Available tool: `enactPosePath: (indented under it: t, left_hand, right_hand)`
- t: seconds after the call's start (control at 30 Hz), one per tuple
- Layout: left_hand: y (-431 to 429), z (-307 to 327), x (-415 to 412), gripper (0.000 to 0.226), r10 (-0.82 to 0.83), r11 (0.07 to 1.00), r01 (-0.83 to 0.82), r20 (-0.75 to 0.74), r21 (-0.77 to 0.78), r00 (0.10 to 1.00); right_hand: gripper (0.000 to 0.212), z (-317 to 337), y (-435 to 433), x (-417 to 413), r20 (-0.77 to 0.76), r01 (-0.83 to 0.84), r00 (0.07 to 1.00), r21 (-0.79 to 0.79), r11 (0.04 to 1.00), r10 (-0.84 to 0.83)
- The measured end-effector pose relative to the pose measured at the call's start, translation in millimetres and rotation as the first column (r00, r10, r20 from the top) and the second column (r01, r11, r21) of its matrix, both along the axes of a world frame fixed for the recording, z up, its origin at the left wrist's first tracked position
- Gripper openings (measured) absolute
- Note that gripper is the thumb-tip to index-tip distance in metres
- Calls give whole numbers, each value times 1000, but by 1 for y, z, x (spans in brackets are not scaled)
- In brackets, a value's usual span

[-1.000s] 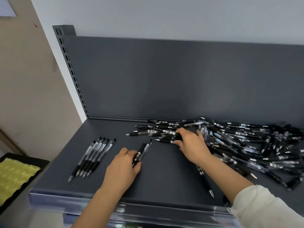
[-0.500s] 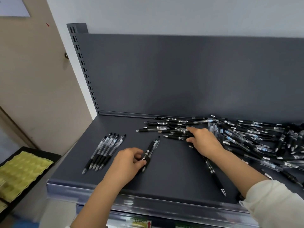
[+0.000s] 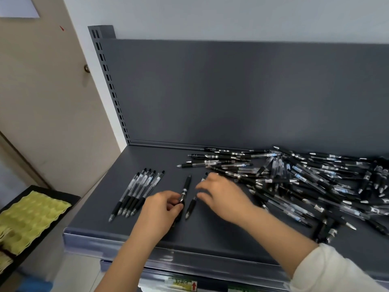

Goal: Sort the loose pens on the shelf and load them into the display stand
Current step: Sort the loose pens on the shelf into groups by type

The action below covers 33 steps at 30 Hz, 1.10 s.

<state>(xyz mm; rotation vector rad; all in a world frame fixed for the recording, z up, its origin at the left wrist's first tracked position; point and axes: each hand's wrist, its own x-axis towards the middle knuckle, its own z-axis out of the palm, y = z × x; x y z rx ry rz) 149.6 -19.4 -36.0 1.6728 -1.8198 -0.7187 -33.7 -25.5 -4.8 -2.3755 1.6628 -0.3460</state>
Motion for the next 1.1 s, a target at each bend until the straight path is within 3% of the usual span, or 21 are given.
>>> enactPosePath:
  t: [0.13,0.23,0.33,0.43,0.57,0.67,0.77,0.97,1.1]
  left_hand:
    - [4,-1,-1,20,11,1000,-11,-33,-17,999]
    - [10,-1,-1,19,3,994,-4,-11,-110,1000]
    - [19,5,-10,26,-12,975,46,158,-216,987]
    - [25,14,-27,38,-31,984,96,382,-153,924]
    - [21,14,-41,33,-26,984,108,490,-140,871]
    - [17,11,-43,29,-36,984,119,509,-132,860]
    - [16,12,-42,28,-43,981,126,471,-147,881]
    - [6,28,0,16,169,932,-86,211,-353,963]
    - [-4,27,40,16,302,921,-202,282,-333,910]
  right_hand:
    - [34,-20,2,14,-55,-97,994,18,995,98]
    - [25,-24,-1,7,-50,-92,995,-13,996,91]
    - [23,-24,-2,1,42,-73,997,20,997,72]
    - [32,-24,3,-3,151,-46,988,18,999,42]
    - [39,-19,3,-21,145,89,986,-84,992,-76]
    - [41,-13,-2,-46,45,269,963,-160,950,-266]
    - [39,-10,-6,-64,-66,391,913,-133,911,-402]
    - [25,-8,-12,-67,-57,426,899,-113,897,-434]
    - [22,-3,-12,-57,19,425,904,-143,894,-427]
